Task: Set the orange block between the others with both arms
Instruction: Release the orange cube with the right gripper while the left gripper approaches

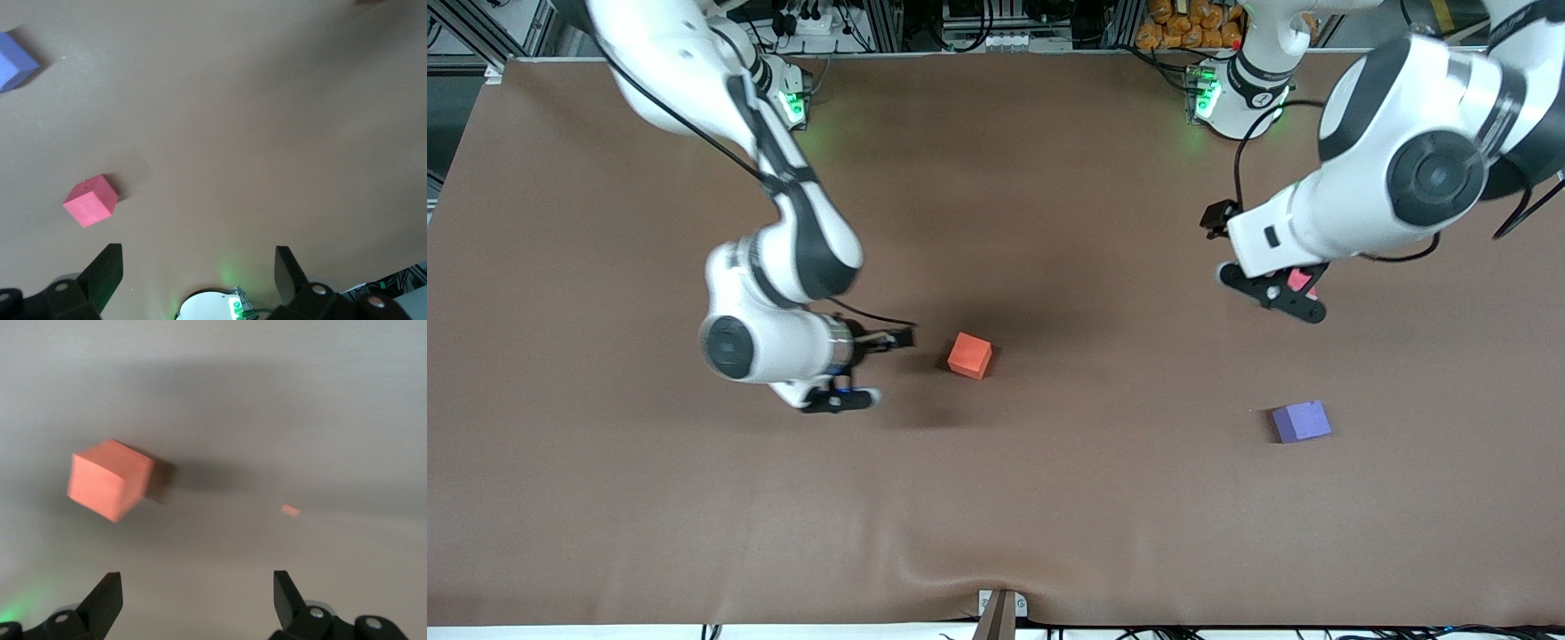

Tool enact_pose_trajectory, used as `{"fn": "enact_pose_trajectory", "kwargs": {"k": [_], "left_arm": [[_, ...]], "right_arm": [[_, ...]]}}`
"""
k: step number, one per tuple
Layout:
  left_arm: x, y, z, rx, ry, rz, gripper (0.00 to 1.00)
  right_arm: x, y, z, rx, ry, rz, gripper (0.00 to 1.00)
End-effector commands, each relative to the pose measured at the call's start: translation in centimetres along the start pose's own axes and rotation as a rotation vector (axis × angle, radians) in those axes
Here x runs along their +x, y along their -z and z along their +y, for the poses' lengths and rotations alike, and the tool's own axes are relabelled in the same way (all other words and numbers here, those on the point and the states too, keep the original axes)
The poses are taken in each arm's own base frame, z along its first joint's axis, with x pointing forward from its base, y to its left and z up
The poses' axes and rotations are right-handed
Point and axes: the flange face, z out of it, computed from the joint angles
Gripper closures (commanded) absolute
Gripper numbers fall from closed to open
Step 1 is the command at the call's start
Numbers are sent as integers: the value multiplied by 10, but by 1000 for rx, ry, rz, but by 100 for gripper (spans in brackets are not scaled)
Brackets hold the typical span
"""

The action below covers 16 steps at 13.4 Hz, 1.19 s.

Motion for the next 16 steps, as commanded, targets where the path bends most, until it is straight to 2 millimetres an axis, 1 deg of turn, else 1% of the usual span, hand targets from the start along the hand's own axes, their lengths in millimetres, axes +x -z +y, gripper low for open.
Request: {"fn": "enact_pose_trajectory", "kwargs": {"k": [1,2,3,5,6,7,8,9,10,11,13,14,15,16], "left_arm": [[35,-10,31,8,-69,48,0],[52,-17,40,-7,-85,95,0],[70,-25,57,-37,-105,141,0],[100,-58,108,-52,-161,191,0],[109,-71,132,-47,-193,210,0],[117,-85,143,-47,-208,220,0],[126,-98,144,-55,-209,226,0],[136,-114,143,-67,-210,229,0],[144,-128,149,-72,-223,244,0],[149,-141,163,-70,-244,252,0],[145,-160,203,-59,-283,239,0],[146,-175,217,-57,-278,220,0],[150,-183,223,-54,-258,238,0],[150,-188,236,-41,-249,259,0]], "right_arm": [[-41,79,27,-132,22,38,0],[-53,107,42,-172,9,62,0],[-68,130,56,-177,-21,57,0],[-90,173,97,-155,-84,76,0],[-98,191,117,-143,-109,94,0],[-106,206,132,-132,-132,119,0],[-113,219,145,-122,-152,141,0],[-119,230,151,-117,-162,160,0],[-125,237,158,-115,-172,172,0],[-132,242,165,-111,-184,173,0],[-141,247,181,-120,-208,167,0],[-144,252,186,-159,-172,172,0],[-145,255,194,-205,-112,168,0],[-147,257,202,-217,-86,166,0]]}}
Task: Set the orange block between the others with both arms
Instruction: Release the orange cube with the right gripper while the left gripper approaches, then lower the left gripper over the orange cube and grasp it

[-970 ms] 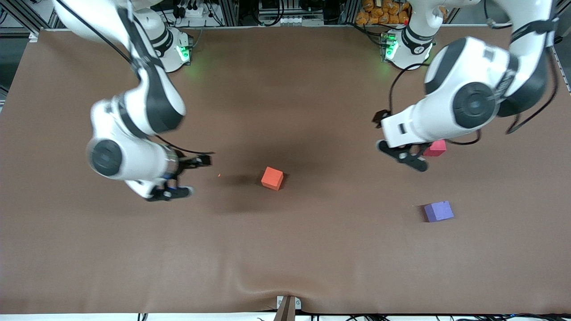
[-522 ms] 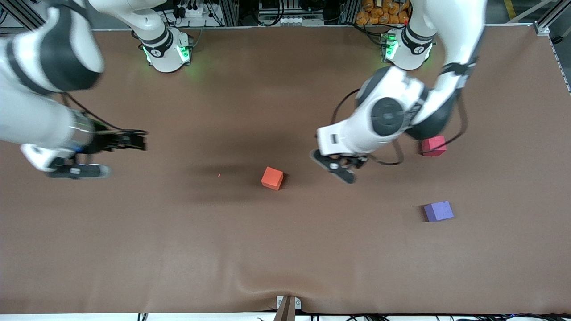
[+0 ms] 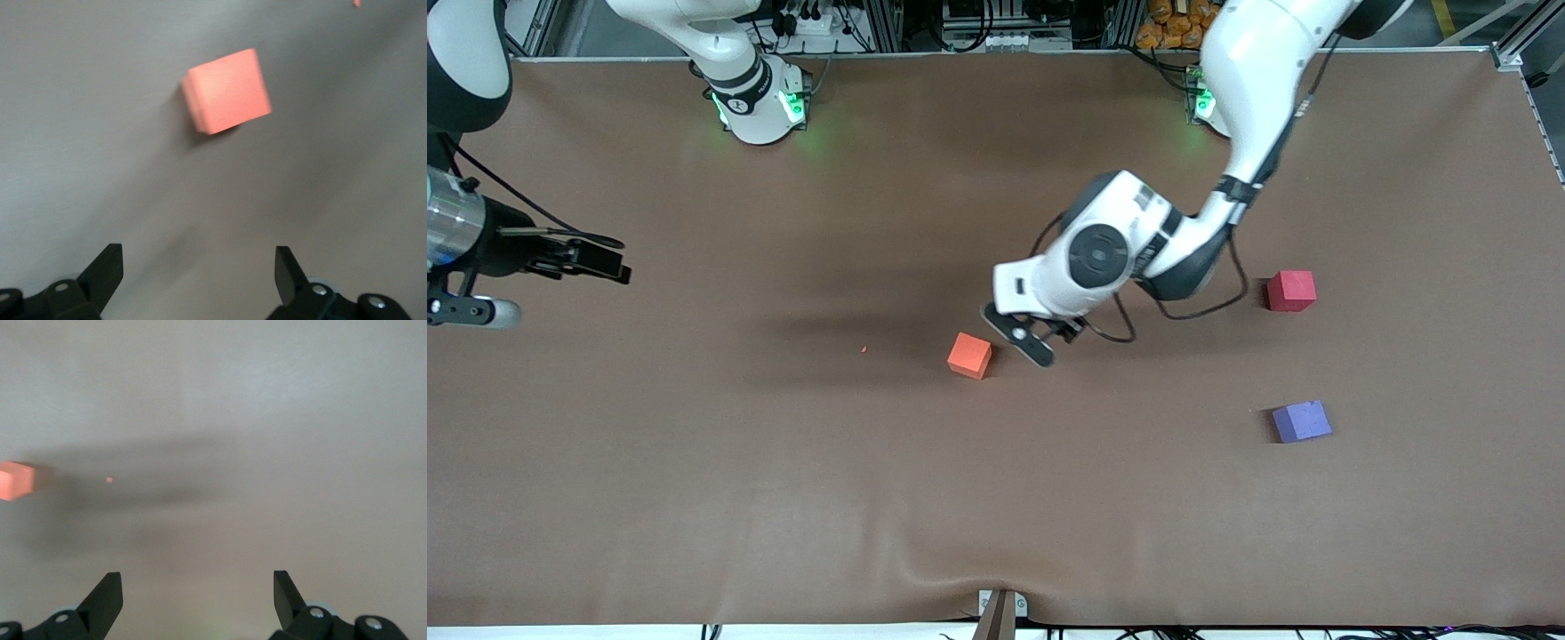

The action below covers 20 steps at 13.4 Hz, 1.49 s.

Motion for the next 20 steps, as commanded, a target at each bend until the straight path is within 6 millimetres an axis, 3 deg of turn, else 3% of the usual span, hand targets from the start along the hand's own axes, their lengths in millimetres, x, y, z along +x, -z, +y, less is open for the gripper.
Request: {"fn": "enact_pose_trajectory", "kwargs": {"k": [1,3,7,11,15,20], "left_arm": [[8,-14,27,44,35,29,0],[8,-38,55,95,59,26,0],[17,-66,79,108,99,129,0],[27,-76,82,120,91,237,0],[26,-83,78,212,9,246,0],[27,-94,77,234,-28,266,0]], "right_arm": [[-10,4,27,-35,51,4,0],[-10,7,37,-34,38,9,0],[-23,23,35,-32,38,25,0],[-24,18,37,-28,27,-16,0],[-23,20,26,-29,41,-10,0],[-17,13,34,-32,33,-19,0]]}}
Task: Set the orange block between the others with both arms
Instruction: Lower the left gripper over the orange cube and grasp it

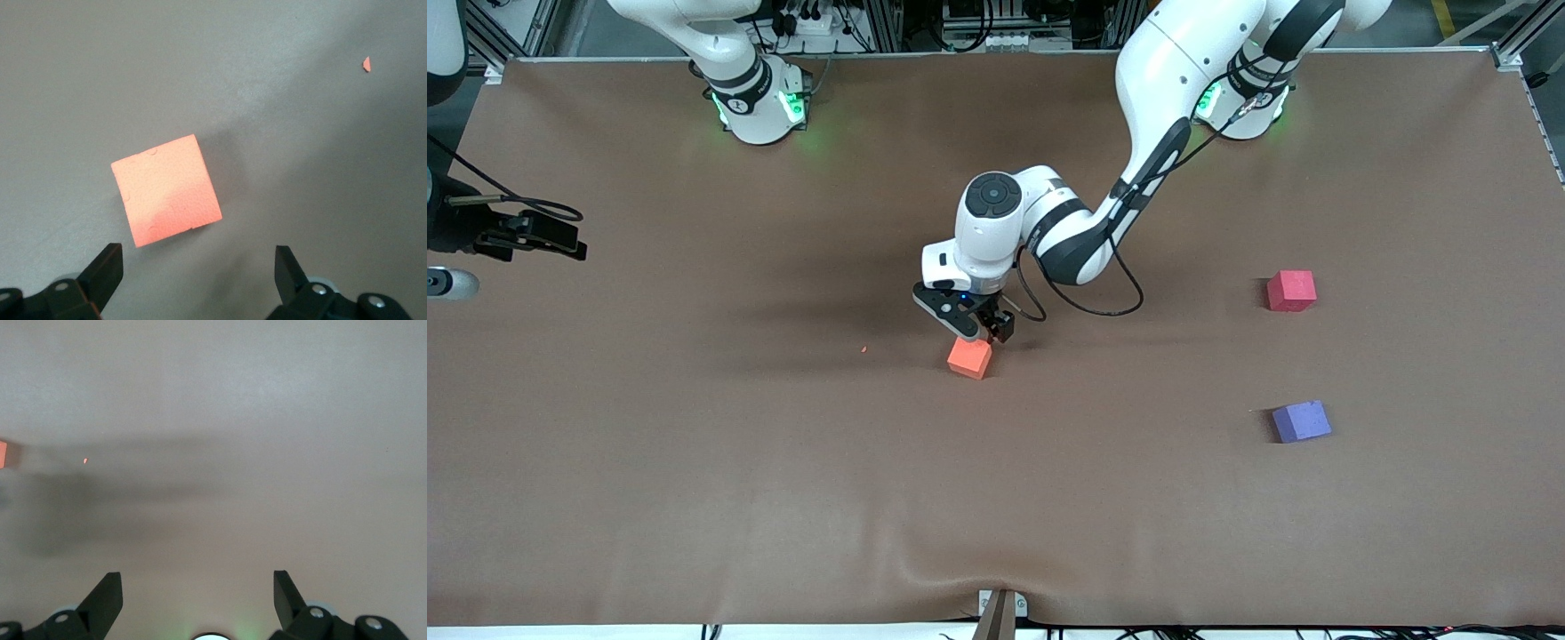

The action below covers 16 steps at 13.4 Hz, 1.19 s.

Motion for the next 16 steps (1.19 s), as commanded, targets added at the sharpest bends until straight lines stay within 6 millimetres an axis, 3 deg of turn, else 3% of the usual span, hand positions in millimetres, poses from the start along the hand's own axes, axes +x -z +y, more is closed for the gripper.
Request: {"fn": "enact_pose_trajectory", "kwargs": {"k": [1,4,6,9,13,16], "left_arm": [[5,-8,2,9,-3,42,0],[5,-15,-6,6,2,52,0],[11,-5,-26,14,29,65,0],[8,-7,-38,21,65,49,0],[4,-15,-26,13,222,39,0],[-3,-32,-22,13,288,14,0]], "right_arm": [[2,-4,6,-18,0,-4,0],[4,-7,2,-18,6,-10,0],[5,-6,-2,-20,7,-6,0],[4,6,1,-18,7,16,0],[4,6,-2,-19,11,14,0],[3,8,-2,-23,11,18,0]]}}
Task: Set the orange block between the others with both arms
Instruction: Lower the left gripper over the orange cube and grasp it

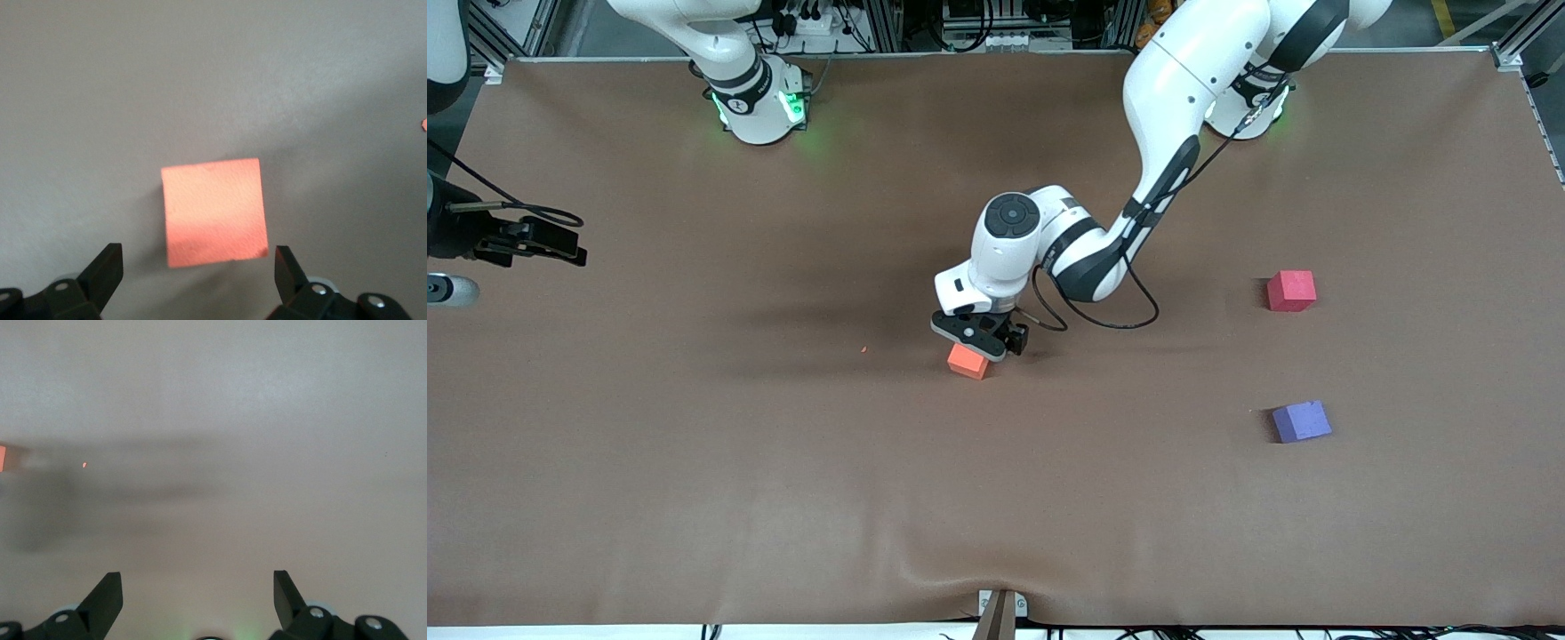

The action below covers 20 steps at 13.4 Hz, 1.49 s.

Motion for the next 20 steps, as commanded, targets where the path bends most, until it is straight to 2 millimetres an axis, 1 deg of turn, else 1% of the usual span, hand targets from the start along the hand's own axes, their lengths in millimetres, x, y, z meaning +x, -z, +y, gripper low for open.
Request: {"fn": "enact_pose_trajectory", "kwargs": {"k": [1,3,6,8,11,14,15,16,17,20], "left_arm": [[-4,-16,1,18,28,-9,0],[-4,-17,-2,19,29,-10,0],[-2,-24,-2,11,31,-6,0],[-1,-24,-2,7,31,1,0],[4,-30,-2,-25,43,41,0],[12,-23,-4,-36,47,71,0],[17,-23,-12,-32,52,91,0],[19,-23,-16,-28,49,106,0],[20,-22,-18,-27,51,109,0],[19,-24,-15,-34,47,117,0]], "right_arm": [[-3,8,4,-18,0,10,0],[-3,10,9,-21,-6,16,0],[-2,12,14,-22,-14,26,0],[-3,17,14,-23,-16,37,0],[-2,19,14,-22,-15,40,0],[-3,23,12,-22,-15,46,0],[-3,23,15,-22,-18,48,0],[-4,24,21,-18,-27,50,0],[-4,23,22,-17,-29,48,0],[-4,24,19,-16,-24,50,0]]}}
